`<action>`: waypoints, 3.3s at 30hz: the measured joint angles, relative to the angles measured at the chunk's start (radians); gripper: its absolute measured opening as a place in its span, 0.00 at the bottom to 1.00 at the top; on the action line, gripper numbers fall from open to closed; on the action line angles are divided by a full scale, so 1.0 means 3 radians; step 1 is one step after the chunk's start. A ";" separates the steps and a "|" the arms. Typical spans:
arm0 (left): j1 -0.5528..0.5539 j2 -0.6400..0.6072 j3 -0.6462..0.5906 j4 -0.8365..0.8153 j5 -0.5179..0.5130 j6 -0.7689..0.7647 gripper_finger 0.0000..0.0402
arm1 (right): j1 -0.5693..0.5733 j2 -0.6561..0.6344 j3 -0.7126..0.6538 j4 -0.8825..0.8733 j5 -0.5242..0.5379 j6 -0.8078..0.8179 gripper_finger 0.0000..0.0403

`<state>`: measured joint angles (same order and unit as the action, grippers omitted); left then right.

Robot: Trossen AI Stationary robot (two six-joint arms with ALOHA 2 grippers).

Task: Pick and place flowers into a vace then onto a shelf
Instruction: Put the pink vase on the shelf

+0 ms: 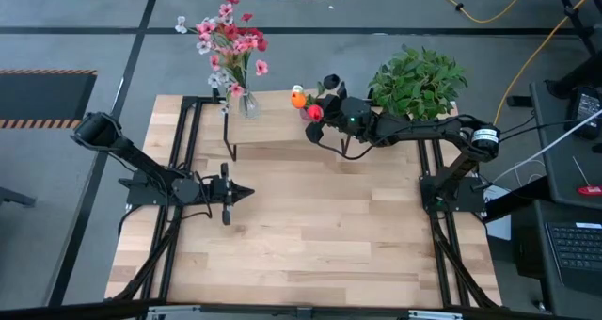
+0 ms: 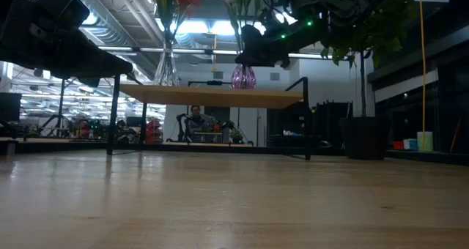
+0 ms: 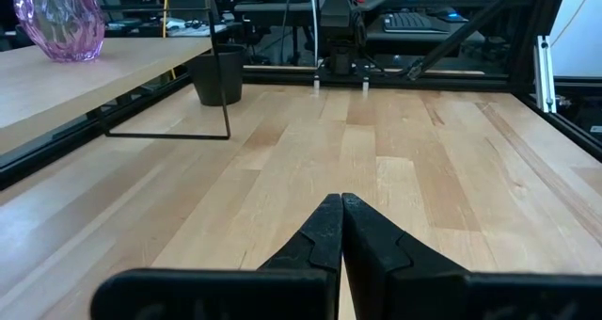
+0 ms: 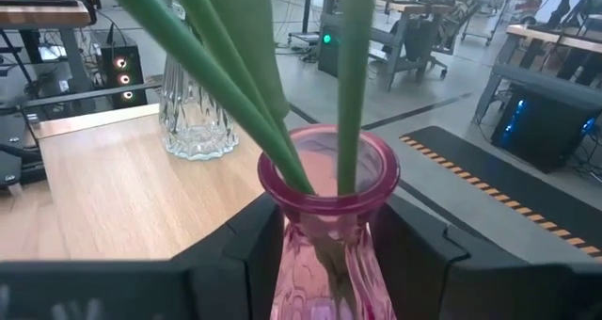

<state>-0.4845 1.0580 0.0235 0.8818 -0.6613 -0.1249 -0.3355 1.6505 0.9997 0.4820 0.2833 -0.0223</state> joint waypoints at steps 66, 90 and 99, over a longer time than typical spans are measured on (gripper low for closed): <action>0.0000 0.0001 0.0000 0.0001 0.0000 -0.0006 0.01 | -0.0074 -0.0003 -0.0003 -0.0022 -0.0110 -0.0041 0.35; 0.0000 0.0000 0.0000 0.0001 0.0001 -0.0010 0.01 | -0.0097 -0.0010 -0.0005 0.0015 -0.0111 -0.0028 0.67; 0.0000 0.0000 0.0000 0.0001 0.0001 -0.0010 0.01 | -0.0097 -0.0013 -0.0005 0.0016 -0.0111 -0.0010 0.67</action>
<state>-0.4845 1.0580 0.0235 0.8820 -0.6609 -0.1280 -0.3645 1.6466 0.9981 0.4869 0.2501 -0.0254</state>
